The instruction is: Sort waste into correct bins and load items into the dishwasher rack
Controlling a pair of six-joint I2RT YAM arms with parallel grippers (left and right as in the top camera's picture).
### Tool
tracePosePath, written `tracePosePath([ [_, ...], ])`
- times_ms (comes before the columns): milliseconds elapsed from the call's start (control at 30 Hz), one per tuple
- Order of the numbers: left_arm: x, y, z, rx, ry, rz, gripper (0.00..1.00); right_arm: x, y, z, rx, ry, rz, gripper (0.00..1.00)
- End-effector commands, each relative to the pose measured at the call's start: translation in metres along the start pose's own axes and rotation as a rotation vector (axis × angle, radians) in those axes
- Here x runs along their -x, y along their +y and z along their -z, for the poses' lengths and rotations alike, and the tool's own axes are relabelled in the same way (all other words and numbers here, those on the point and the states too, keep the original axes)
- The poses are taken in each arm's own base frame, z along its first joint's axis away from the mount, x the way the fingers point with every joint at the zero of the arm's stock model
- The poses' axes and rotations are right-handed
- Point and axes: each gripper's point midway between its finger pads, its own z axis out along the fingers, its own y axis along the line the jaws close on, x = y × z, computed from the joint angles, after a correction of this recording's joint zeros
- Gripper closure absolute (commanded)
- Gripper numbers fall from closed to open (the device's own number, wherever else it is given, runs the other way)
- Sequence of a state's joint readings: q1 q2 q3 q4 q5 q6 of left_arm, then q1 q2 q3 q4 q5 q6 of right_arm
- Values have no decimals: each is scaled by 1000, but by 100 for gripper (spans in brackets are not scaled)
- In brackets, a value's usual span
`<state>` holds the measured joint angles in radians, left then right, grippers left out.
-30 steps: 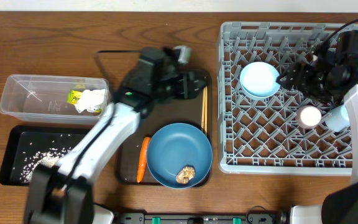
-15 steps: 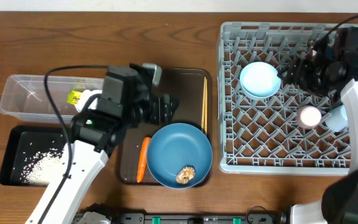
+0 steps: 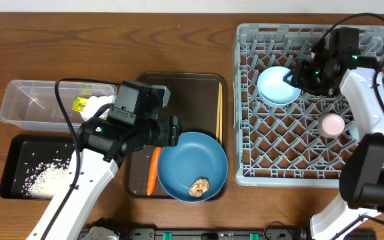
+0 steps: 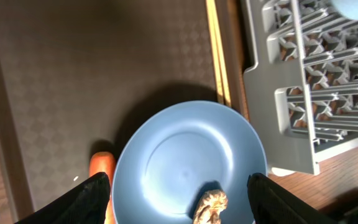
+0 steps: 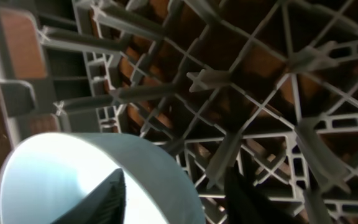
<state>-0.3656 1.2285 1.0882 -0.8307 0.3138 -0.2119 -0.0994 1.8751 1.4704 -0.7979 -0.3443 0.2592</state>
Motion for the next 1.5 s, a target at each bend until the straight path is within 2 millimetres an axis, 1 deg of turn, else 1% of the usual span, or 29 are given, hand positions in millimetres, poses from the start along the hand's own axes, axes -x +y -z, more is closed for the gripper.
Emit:
tracePosePath([
  [0, 0, 3, 1, 20, 0, -10, 27, -2, 0, -9, -7, 18, -15, 75],
  [33, -1, 3, 1, 21, 3, -9, 28, -2, -2, -9, -15, 18, -16, 84],
  [100, -2, 3, 1, 22, 7, -8, 28, -1, -2, -6, -20, 8, -12, 92],
  [133, -2, 3, 1, 23, 8, -7, 28, 1, -2, -4, -25, -1, -7, 99],
  [233, -2, 3, 1, 23, 8, -7, 27, 5, 4, 12, -22, -38, 25, 99],
  [300, -2, 4, 2, 25, 7, -7, 27, 9, 10, 28, -32, -81, 47, 99],
  [400, 0, 11, 2, 67, -3, -7, 27, 12, 15, 52, -89, -147, 84, 99],
  [500, 1, 22, 3, 128, -14, -6, 27, 12, 19, 82, -220, -230, 146, 99],
  [600, 2, 32, 5, 175, -22, 4, 27, 5, 30, 100, -337, -284, 214, 99],
  [633, 3, 35, 7, 178, -29, 18, 27, 1, 34, 104, -401, -301, 246, 99],
  [700, 7, 41, 12, 186, -51, 70, 27, -3, 37, 108, -512, -328, 290, 99],
  [800, 15, 56, 28, 204, -112, 148, 26, -9, 44, 113, -694, -391, 335, 99],
  [867, 19, 66, 42, 218, -160, 183, 20, -9, 52, 114, -774, -434, 368, 99],
  [967, 23, 78, 60, 235, -226, 225, 18, -9, 58, 109, -872, -487, 393, 99],
  [1067, 25, 84, 74, 245, -272, 247, 14, -7, 61, 96, -922, -502, 411, 99],
  [1133, 25, 85, 78, 248, -287, 252, 13, 0, 56, 93, -994, -542, 393, 99],
  [1267, 22, 85, 78, 251, -278, 255, 12, 8, 45, 93, -1103, -576, 390, 99],
  [1367, 21, 86, 77, 252, -272, 256, 12, 13, 41, 105, -1173, -617, 384, 99],
  [1467, 21, 87, 76, 253, -266, 258, 12, 19, 41, 120, -1259, -655, 407, 99],
])
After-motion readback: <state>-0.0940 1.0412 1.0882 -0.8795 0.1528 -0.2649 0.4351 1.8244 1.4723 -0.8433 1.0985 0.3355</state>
